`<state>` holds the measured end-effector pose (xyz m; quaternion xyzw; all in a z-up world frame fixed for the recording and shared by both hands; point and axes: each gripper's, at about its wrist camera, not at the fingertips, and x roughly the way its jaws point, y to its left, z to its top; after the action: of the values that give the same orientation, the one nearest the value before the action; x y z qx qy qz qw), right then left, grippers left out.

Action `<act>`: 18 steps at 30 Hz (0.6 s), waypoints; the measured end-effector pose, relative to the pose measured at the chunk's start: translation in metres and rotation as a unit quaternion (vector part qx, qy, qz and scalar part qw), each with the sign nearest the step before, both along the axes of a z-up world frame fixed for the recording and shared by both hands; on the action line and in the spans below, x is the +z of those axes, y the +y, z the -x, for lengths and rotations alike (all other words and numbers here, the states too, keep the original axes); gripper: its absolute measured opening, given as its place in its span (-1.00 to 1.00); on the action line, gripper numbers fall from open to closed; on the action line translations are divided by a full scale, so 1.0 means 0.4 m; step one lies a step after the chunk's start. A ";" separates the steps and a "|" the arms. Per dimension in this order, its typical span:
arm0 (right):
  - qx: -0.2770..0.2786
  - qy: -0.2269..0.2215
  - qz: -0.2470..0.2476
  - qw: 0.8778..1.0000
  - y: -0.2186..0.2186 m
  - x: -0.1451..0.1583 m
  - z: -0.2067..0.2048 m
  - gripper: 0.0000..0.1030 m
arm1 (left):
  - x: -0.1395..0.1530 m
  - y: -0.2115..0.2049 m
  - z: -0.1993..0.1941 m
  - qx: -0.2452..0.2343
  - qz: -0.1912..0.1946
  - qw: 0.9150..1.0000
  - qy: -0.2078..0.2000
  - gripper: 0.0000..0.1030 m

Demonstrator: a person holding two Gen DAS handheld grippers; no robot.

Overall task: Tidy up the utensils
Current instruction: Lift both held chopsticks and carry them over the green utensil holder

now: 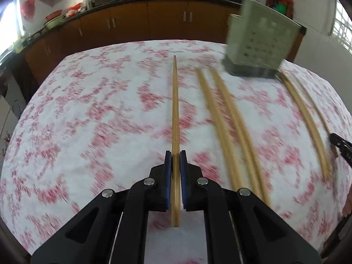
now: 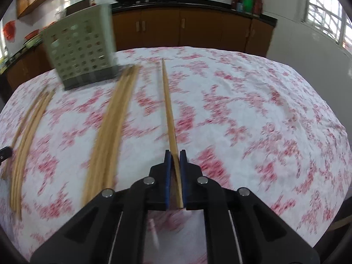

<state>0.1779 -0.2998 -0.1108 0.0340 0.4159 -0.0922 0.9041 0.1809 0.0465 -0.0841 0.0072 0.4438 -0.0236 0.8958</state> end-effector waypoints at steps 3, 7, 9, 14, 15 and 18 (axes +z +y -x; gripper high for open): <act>-0.025 -0.001 -0.010 1.000 -0.042 0.003 -0.012 -0.83 | 0.000 0.032 -0.017 0.005 -0.005 1.000 -0.002 -0.83; -0.026 0.000 -0.006 1.000 -0.048 0.004 -0.010 -0.82 | -0.002 0.037 -0.014 -0.004 -0.009 1.000 -0.009 -0.83; -0.025 0.000 -0.004 1.000 -0.046 0.004 -0.005 -0.80 | -0.004 0.031 -0.006 -0.006 -0.018 1.000 -0.014 -0.83; -0.021 -0.002 -0.001 1.000 -0.043 0.003 0.001 -0.83 | -0.004 0.029 0.006 -0.003 -0.016 1.000 -0.018 -0.83; -0.021 -0.001 -0.001 1.000 -0.045 0.006 0.000 -0.84 | -0.004 0.029 0.004 -0.005 -0.016 1.000 -0.016 -0.84; -0.026 -0.029 -0.003 0.999 -0.058 0.044 0.015 -0.84 | 0.024 0.040 0.004 0.001 -0.010 1.000 -0.024 -0.84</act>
<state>0.1718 -0.3229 -0.0934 0.0502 0.3890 -0.1129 0.9129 0.1791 0.0625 -0.0746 0.0161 0.4226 -0.0187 0.9060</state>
